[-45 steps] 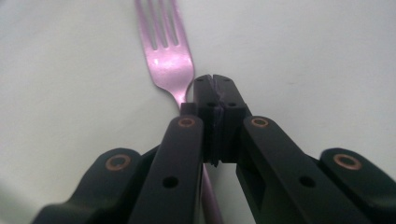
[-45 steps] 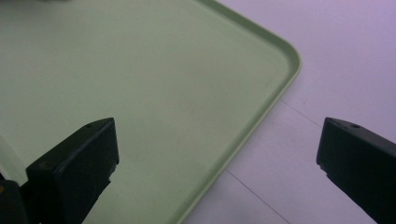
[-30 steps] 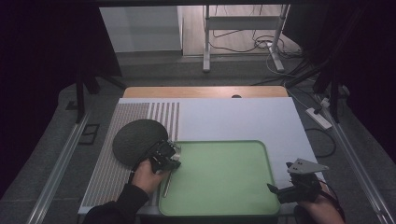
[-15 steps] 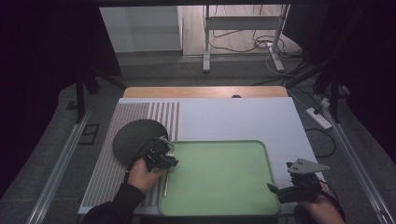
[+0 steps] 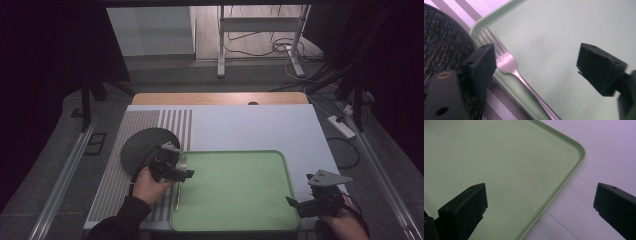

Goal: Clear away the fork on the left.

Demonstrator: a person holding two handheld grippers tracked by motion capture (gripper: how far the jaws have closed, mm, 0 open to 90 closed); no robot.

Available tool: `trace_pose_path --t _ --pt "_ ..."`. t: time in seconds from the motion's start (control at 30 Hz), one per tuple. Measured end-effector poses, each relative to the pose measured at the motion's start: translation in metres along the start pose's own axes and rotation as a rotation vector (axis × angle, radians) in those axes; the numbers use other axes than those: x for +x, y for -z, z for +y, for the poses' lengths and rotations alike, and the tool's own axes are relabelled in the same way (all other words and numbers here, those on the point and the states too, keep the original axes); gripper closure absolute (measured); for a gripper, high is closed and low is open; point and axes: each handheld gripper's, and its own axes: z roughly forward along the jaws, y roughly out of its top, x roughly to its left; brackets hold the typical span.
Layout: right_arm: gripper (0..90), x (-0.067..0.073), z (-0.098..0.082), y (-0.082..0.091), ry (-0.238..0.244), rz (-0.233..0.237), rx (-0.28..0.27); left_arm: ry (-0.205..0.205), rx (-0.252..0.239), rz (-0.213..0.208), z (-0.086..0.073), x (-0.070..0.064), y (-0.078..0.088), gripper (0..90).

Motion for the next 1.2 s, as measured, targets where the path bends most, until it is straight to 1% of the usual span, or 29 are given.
trace_pose_path --t 0.07,0.13,0.17,0.2,0.27,0.33,0.47,0.6,0.77,0.97,1.03,1.2 --pt "0.0 0.0 0.0 0.0 0.0 0.0 0.0 0.018 -0.01 -0.016 -0.002 0.002 0.001 8.8" --pt "0.0 0.0 0.0 0.0 0.0 0.0 0.0 -0.008 -0.014 -0.028 -0.004 0.003 0.001 3.2" --pt "0.0 0.0 0.0 0.0 0.0 0.001 0.001 -0.026 -0.016 -0.024 -0.004 0.003 0.002 0.8" --pt "0.0 0.0 0.0 0.0 0.0 0.0 0.001 -0.038 -0.022 -0.017 -0.005 0.002 0.002 0.0" --pt "0.0 0.0 0.0 0.0 0.0 0.001 0.001 -0.057 -0.028 -0.018 -0.006 0.002 0.003 0.0" --pt "0.0 0.0 0.0 0.0 0.0 0.0 0.001 -0.068 -0.03 -0.009 -0.006 0.001 0.003 0.0" --pt "0.0 0.0 0.0 0.0 -0.001 0.0 0.0 -0.076 -0.025 -0.008 -0.008 0.0 0.005 0.0" --pt "0.0 0.0 0.0 0.0 -0.002 -0.001 0.0 -0.068 -0.022 -0.026 -0.012 -0.002 0.011 0.0" --pt "0.0 0.0 0.0 0.0 -0.004 -0.002 0.0 -0.074 -0.042 0.007 -0.02 -0.004 0.021 0.0" --pt "0.0 0.0 0.0 0.0 -0.006 -0.004 0.0 -0.06 -0.061 0.02 -0.032 0.0 0.032 0.0" --pt "0.0 0.0 0.0 0.0 -0.007 -0.005 0.0 -0.052 -0.071 0.024 -0.036 0.001 0.035 0.0" --pt "0.0 0.0 0.0 0.0 -0.011 -0.008 -0.002 -0.019 -0.094 0.013 -0.048 0.004 0.045 0.0"
